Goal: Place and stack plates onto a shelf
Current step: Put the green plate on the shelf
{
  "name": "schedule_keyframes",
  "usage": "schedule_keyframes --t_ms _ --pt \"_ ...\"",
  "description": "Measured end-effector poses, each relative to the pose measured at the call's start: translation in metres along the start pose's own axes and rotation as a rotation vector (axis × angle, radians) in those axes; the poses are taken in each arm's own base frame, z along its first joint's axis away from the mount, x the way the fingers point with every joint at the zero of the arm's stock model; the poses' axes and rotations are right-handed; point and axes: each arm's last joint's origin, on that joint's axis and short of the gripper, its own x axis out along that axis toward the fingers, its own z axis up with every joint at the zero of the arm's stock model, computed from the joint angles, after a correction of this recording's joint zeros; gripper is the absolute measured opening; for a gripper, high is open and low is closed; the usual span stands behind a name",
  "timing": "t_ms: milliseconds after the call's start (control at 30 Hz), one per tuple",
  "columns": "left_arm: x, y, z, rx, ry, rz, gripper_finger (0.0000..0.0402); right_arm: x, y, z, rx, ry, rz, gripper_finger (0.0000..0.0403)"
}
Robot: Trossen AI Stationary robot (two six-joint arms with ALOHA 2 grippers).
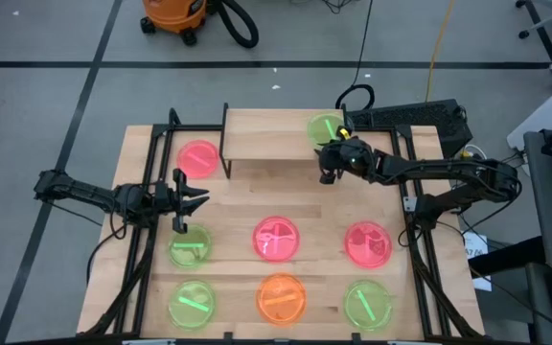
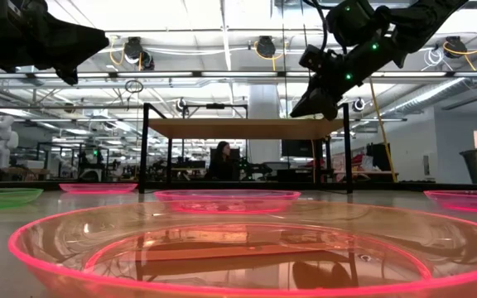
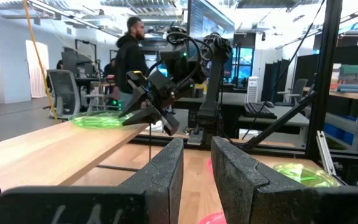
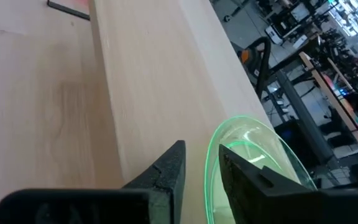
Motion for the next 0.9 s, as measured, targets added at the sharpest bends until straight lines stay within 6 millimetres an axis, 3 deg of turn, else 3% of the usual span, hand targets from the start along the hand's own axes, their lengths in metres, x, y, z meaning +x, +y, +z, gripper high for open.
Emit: schedule_keyframes --t_ms 300,533,900 --pt "0.0 0.0 0.0 -0.001 0.0 0.0 0.0088 0.0006 0.0018 -0.0069 -0.002 0.101 -0.043 0.0072" --pt "0.0 0.0 -0.0001 0.0 0.0 0.0 0.0088 0.0007 0.0016 -0.0077 -0.015 0.115 -0.058 0.0007" --pt "0.0 0.0 0.0 0.0 0.0 0.0 0.0088 -0.0013 0.0075 -0.0004 -0.032 0.043 -0.006 0.0001"
